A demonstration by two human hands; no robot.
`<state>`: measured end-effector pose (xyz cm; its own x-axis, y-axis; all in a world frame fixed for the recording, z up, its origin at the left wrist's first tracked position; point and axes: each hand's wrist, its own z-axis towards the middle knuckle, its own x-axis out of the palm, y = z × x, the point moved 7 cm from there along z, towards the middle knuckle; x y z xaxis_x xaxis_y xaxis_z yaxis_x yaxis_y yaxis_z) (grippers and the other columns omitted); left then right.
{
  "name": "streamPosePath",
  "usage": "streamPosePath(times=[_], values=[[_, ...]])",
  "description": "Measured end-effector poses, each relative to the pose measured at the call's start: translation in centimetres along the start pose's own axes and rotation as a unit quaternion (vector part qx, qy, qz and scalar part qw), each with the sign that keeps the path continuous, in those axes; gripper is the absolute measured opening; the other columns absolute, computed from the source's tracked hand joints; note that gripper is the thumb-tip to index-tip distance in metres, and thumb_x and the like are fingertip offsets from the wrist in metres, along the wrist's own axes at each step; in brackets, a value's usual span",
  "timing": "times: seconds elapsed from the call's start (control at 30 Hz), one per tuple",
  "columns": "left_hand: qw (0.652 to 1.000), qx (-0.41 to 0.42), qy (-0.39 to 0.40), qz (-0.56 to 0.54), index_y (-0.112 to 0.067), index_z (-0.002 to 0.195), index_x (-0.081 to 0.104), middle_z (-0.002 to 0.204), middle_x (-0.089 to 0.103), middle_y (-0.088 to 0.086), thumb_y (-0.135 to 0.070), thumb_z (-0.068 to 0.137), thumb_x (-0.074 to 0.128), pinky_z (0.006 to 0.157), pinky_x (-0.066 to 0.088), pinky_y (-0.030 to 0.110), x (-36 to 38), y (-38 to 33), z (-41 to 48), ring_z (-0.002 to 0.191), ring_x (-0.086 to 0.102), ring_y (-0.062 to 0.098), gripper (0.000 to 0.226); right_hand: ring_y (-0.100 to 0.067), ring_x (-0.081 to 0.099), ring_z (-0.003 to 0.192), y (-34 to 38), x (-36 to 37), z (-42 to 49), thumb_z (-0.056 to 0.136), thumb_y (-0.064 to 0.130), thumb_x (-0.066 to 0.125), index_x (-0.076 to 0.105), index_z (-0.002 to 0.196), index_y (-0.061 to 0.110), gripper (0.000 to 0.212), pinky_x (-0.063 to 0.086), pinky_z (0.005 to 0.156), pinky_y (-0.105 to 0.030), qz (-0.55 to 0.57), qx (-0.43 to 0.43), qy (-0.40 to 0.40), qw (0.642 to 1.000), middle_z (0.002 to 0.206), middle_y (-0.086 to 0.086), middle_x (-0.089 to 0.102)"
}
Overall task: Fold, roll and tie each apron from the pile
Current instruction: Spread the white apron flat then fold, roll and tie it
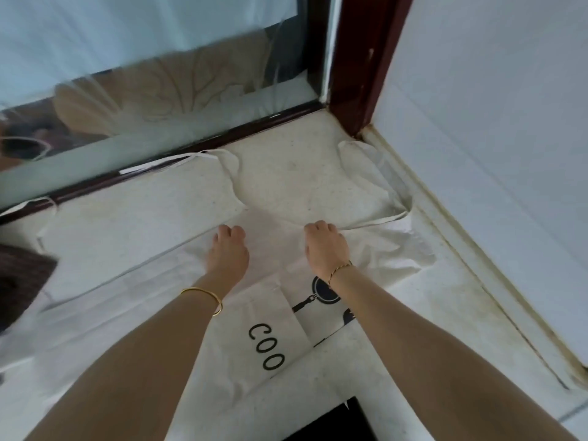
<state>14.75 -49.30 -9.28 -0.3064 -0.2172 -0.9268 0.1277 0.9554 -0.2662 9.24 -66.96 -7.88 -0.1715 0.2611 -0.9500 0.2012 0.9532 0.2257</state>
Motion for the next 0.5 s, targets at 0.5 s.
streamPosePath(times=[0.5], values=[[0.989,-0.082,0.056,0.111,-0.006,0.124,0.045,0.126,0.049,0.015,-0.030,0.093,0.055,0.096,0.037,0.041,-2.1,7.4,4.6,0.120,0.041,0.033,0.041,-0.027,0.049,0.103,-0.3,0.8,4.4,0.092,0.023,0.050,0.056,0.105,0.012,0.017,0.038,0.083,-0.034,-0.035,-0.006,0.056,0.998,0.109,-0.006,0.049]])
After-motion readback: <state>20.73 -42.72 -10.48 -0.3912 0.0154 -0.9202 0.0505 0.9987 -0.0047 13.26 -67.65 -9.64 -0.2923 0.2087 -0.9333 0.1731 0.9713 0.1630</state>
